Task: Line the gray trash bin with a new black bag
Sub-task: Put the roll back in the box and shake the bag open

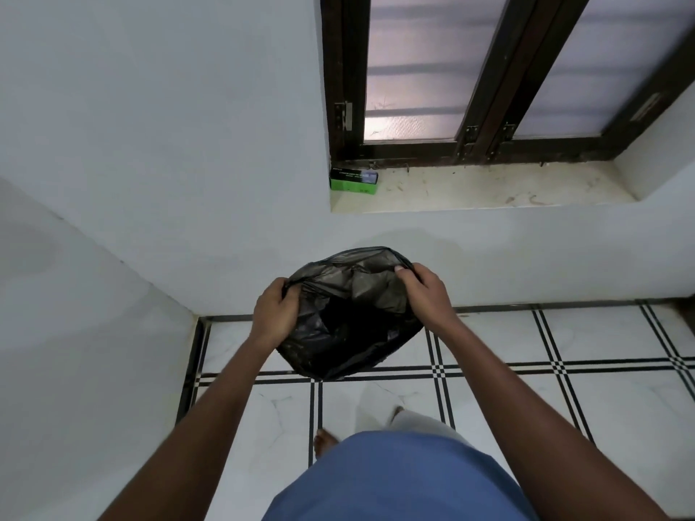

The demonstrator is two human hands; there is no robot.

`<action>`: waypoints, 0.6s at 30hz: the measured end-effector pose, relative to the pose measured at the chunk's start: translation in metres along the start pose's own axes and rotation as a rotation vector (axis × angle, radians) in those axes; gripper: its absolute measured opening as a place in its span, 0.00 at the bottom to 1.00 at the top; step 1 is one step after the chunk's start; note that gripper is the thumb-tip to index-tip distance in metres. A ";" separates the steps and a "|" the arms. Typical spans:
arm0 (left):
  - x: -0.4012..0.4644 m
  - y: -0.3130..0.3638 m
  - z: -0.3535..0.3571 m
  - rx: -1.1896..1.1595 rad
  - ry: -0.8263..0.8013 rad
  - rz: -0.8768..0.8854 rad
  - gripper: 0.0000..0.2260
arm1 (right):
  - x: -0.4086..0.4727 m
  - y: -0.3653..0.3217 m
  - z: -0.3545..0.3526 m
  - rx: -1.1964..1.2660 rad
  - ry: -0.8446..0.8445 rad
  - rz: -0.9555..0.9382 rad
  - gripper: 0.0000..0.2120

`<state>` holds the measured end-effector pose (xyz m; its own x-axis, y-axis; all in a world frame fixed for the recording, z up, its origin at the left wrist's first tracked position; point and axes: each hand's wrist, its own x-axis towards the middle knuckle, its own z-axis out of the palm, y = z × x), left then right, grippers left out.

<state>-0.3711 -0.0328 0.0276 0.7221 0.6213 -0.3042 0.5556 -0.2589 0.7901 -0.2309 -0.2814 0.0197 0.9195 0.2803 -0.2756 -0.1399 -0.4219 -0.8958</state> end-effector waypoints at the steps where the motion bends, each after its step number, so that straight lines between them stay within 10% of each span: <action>1: 0.000 0.005 0.002 -0.095 -0.061 -0.085 0.09 | 0.000 0.000 -0.002 0.031 -0.012 0.007 0.16; 6: -0.006 0.033 0.013 -0.518 -0.415 -0.335 0.22 | 0.006 -0.002 -0.017 0.040 -0.027 0.001 0.34; 18: -0.026 0.093 0.083 -0.525 -0.282 -0.350 0.19 | 0.027 0.005 -0.060 -0.008 0.046 -0.035 0.25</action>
<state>-0.3043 -0.1341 0.0649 0.6555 0.3685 -0.6592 0.5540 0.3585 0.7514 -0.1847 -0.3280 0.0283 0.9397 0.2554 -0.2275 -0.1044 -0.4192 -0.9019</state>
